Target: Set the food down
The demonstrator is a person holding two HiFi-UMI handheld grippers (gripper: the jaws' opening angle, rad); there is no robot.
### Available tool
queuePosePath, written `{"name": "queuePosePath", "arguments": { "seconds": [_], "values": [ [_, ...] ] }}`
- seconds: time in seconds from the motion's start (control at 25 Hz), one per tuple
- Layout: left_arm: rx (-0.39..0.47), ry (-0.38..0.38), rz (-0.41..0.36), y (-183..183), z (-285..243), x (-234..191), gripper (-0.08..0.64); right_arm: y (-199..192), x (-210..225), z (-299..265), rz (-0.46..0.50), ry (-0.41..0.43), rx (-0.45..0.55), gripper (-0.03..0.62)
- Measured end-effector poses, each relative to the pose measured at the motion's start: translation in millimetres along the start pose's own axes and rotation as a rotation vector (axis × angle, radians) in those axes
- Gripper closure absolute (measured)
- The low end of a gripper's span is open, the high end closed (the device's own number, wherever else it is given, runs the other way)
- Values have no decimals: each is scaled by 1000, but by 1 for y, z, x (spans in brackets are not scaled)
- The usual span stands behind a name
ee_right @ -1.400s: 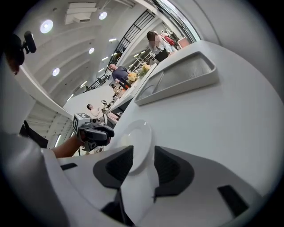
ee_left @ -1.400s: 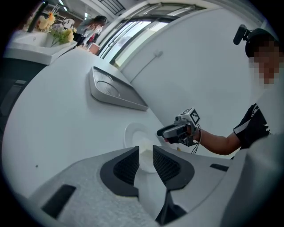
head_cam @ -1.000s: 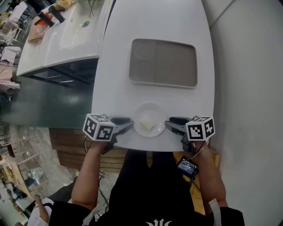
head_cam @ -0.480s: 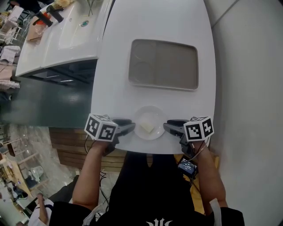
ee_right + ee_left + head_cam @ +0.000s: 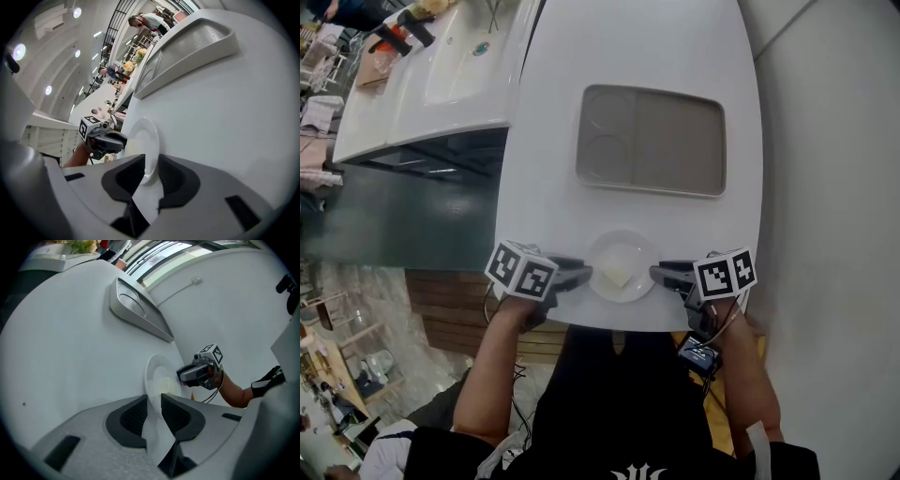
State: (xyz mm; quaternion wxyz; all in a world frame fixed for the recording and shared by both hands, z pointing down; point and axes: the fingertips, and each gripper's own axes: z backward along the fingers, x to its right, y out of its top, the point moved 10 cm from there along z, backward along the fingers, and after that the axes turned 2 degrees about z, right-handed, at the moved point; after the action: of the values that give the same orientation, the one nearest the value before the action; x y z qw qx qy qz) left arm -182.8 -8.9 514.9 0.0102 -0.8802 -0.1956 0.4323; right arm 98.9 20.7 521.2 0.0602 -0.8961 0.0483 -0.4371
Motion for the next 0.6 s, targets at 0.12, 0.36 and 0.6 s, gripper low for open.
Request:
{"name": "queuePosePath", "arguments": {
  "seconds": [0.12,0.36,0.6],
  "values": [
    [-15,11,3,0,0,-3,492,0,2,-1,-7,0,-3,528],
    [-34,-1,21,1,-2,-8,515,2,6,-3,-36,23,-6,537],
    [-50,-23,46,3,-3,-6,520,2,9,-2,-65,33,-2,561]
  ]
}}
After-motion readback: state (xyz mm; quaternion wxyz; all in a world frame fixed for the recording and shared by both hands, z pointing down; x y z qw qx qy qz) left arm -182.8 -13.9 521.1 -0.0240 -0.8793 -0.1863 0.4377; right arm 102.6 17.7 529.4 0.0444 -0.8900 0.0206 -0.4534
